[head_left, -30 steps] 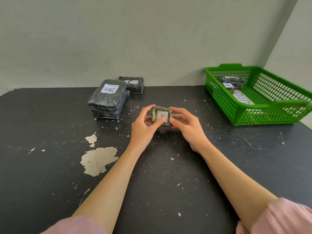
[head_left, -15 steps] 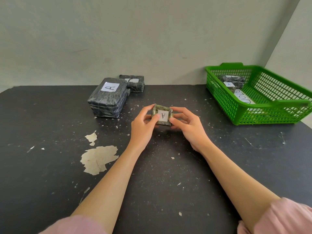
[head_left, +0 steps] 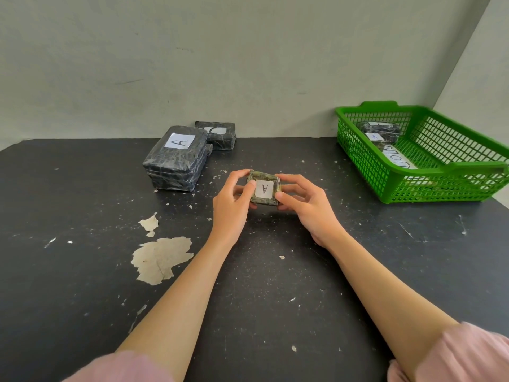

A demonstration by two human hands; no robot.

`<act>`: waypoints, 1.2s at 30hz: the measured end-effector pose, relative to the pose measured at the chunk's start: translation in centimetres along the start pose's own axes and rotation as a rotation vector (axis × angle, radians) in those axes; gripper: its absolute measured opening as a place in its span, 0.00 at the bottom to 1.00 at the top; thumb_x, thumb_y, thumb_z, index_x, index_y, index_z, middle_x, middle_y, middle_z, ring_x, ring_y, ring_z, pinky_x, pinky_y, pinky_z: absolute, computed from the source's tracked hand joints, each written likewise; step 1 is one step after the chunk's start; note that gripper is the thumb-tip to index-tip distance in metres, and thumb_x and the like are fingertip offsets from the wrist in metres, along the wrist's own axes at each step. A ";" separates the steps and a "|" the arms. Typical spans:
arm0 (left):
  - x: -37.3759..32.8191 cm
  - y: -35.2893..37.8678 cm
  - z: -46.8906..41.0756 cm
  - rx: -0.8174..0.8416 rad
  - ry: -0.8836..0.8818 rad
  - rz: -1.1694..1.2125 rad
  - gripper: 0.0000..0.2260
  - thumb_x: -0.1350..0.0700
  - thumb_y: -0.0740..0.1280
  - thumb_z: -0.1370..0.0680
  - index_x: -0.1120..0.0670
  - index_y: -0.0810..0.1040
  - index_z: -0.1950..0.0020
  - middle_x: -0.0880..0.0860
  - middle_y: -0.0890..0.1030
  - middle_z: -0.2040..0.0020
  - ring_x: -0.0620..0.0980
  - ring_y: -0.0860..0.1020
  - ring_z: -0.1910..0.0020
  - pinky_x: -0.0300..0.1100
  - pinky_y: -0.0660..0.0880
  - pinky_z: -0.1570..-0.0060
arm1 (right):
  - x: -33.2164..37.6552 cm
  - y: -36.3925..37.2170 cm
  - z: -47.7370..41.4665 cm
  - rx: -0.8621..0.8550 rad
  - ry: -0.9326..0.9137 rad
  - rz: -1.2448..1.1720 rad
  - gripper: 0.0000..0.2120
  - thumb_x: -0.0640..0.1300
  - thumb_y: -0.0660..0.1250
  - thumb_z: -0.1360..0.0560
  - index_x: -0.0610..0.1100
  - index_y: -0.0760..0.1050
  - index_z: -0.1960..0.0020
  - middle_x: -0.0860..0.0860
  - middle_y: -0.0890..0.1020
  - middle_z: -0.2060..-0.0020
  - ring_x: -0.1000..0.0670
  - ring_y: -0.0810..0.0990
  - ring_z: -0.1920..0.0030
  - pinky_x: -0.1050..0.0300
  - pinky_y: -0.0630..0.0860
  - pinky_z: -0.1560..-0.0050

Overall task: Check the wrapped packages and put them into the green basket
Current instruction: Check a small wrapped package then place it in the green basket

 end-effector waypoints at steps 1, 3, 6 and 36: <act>0.0 0.0 0.0 -0.005 0.006 -0.006 0.08 0.53 0.63 0.21 0.45 0.73 0.42 0.52 0.81 0.55 0.45 0.81 0.57 0.37 0.79 0.62 | 0.0 0.0 0.0 0.009 -0.005 -0.007 0.14 0.39 0.66 0.24 0.50 0.75 0.40 0.48 0.82 0.46 0.50 0.82 0.48 0.55 0.81 0.51; -0.1 -0.1 0.1 -0.020 0.006 -0.034 0.07 0.51 0.63 0.21 0.45 0.72 0.43 0.50 0.80 0.57 0.42 0.80 0.65 0.33 0.77 0.66 | 0.1 0.1 0.1 0.037 -0.016 0.002 0.16 0.40 0.68 0.25 0.52 0.74 0.39 0.51 0.81 0.46 0.50 0.82 0.49 0.57 0.80 0.50; -0.1 -0.1 0.1 -0.042 -0.034 -0.098 0.04 0.49 0.62 0.21 0.47 0.73 0.48 0.53 0.81 0.60 0.42 0.73 0.76 0.31 0.71 0.73 | -0.1 0.2 0.1 0.068 0.005 0.027 0.20 0.42 0.71 0.28 0.49 0.74 0.37 0.53 0.80 0.44 0.51 0.83 0.50 0.59 0.79 0.48; -1.0 0.2 1.2 -0.029 0.139 -0.237 0.15 0.54 0.63 0.21 0.54 0.74 0.35 0.47 0.79 0.54 0.31 0.76 0.63 0.21 0.70 0.59 | 0.0 -0.1 0.0 0.104 0.117 -0.140 0.16 0.43 0.66 0.25 0.37 0.75 0.39 0.43 0.84 0.52 0.45 0.83 0.52 0.55 0.80 0.50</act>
Point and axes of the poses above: each hand's wrist, its own z-axis away from the middle knuckle, its own y-axis out of the palm, x = y × z, the point moved 1 cm from there along -z, towards the middle knuckle
